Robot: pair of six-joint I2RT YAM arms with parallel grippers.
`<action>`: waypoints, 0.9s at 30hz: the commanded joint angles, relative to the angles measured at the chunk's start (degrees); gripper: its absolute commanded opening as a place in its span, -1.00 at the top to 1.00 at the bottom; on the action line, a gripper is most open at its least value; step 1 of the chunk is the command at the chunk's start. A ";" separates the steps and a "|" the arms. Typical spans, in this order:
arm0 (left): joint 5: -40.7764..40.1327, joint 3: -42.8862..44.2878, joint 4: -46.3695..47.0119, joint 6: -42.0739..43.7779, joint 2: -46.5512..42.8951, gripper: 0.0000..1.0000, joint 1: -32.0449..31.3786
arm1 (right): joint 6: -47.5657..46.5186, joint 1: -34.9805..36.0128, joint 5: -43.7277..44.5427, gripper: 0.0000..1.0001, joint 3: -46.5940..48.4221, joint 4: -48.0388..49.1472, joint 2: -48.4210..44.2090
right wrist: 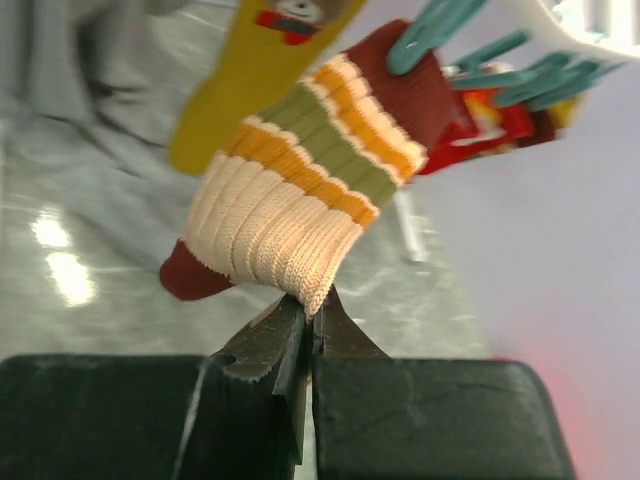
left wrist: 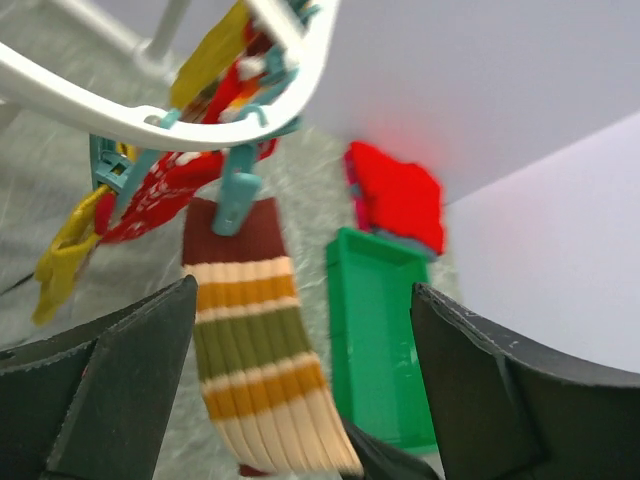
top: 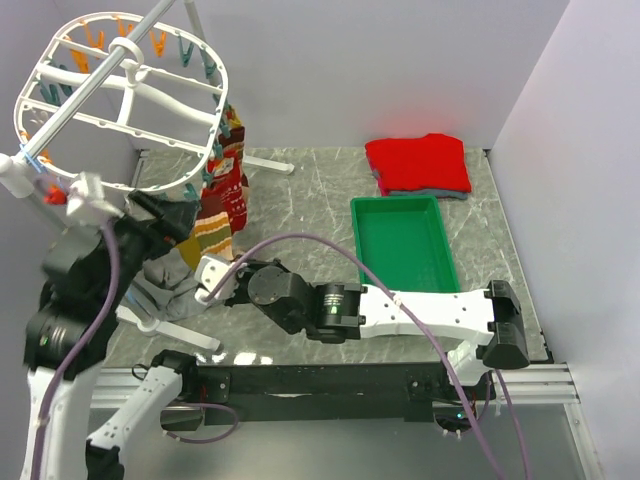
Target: Remove the socks clipped to the hanger
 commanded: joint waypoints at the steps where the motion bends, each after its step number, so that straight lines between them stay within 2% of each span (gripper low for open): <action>1: 4.99 0.16 2.69 3.21 -3.98 -0.86 -0.13 | 16.20 -2.48 -9.33 1.00 3.26 -4.27 -3.44; 5: 12.18 -3.17 3.65 3.47 -8.46 -0.87 -0.13 | 27.99 -6.97 -19.96 1.00 5.47 -5.86 -5.36; 6: 15.95 -3.97 3.92 3.82 -10.39 -0.88 -0.13 | 29.93 -8.02 -25.20 1.00 5.38 -5.86 -5.98; 7: 17.72 -4.67 4.01 4.09 -11.28 -0.94 -0.13 | 33.08 -9.25 -27.43 1.00 5.12 -5.34 -6.68; 9: 21.67 -6.26 3.92 5.49 -13.29 -0.98 -0.13 | 34.69 -10.05 -32.61 1.00 3.89 -3.76 -9.32; 13: 24.68 -6.88 0.94 7.78 -13.48 -0.99 -0.13 | 41.79 -12.94 -46.65 1.00 2.65 -0.51 -12.05; 17: 29.60 -9.15 2.77 9.63 -13.92 -0.93 -0.13 | 44.28 -14.36 -51.78 1.00 4.32 -0.67 -11.27; 23: 30.58 -8.73 1.20 11.74 -12.16 -0.99 -0.13 | 44.98 -14.36 -53.73 1.00 5.99 -1.38 -10.03; 24: 30.49 -8.64 1.02 12.09 -12.25 -0.93 -0.13 | 44.89 -14.36 -54.25 1.00 5.99 -1.47 -9.94; 27: 29.26 -8.28 1.37 11.65 -12.86 -0.54 -0.13 | 44.72 -14.45 -55.83 1.00 6.61 -1.99 -9.41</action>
